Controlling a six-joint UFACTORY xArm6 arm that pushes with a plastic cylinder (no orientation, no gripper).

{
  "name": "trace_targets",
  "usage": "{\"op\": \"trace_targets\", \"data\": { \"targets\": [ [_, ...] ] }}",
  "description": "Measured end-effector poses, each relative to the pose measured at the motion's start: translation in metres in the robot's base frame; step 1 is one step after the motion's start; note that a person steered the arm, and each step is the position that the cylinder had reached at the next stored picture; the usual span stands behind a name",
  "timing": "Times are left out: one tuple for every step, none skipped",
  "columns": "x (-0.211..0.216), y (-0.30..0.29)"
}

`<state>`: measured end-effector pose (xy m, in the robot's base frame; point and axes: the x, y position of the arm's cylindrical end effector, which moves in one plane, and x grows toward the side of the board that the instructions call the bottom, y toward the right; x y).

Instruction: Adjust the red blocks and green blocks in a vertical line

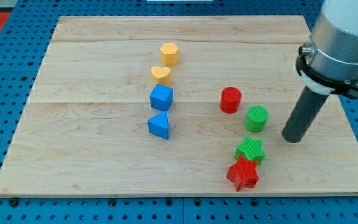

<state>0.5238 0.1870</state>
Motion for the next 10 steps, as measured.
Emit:
{"op": "trace_targets", "data": {
  "targets": [
    [-0.009, -0.022],
    [-0.036, -0.015],
    [-0.047, -0.043],
    [-0.034, -0.059],
    [-0.026, -0.026],
    [0.031, 0.013],
    [0.050, -0.028],
    [0.050, -0.059],
    [0.050, -0.064],
    [0.049, -0.052]
  ]
}}
